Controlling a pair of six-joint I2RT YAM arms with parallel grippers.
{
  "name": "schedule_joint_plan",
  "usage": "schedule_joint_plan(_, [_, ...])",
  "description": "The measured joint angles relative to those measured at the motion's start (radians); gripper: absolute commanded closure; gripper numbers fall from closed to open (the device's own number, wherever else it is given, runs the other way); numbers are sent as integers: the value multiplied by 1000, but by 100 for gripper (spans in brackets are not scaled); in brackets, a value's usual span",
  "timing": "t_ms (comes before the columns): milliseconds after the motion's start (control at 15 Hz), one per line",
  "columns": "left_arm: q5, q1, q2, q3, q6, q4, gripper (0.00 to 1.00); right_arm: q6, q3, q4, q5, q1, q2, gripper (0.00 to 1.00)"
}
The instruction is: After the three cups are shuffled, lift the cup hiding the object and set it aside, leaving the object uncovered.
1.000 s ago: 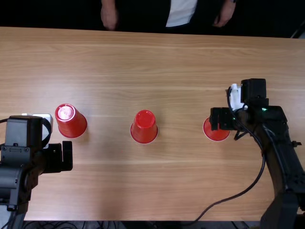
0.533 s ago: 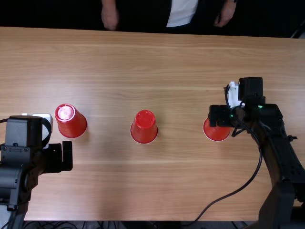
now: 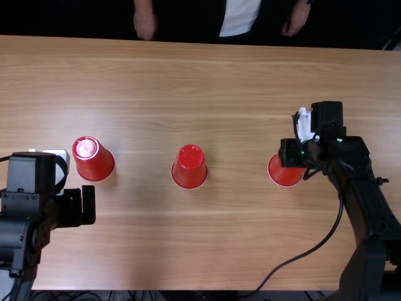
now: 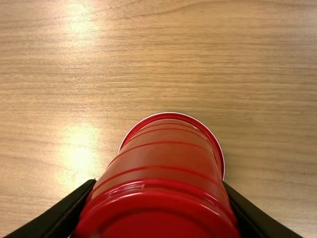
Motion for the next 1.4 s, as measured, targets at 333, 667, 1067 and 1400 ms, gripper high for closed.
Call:
schedule_joint_plan(333, [0, 0, 0, -17, 0, -1, 0, 1, 0, 6, 0, 5, -92, 94])
schedule_joint_plan(667, [-1, 0, -2, -71, 0, -2, 0, 3, 11, 3, 0, 5, -289, 94])
schedule_joint_plan(1067, [-1, 0, -2, -71, 0, -1, 0, -3, -40, -3, 3, -169, -371, 94])
schedule_joint_plan(1400, [-1, 0, -2, -71, 0, 0, 0, -8, -172, -3, 4, -235, -404, 94])
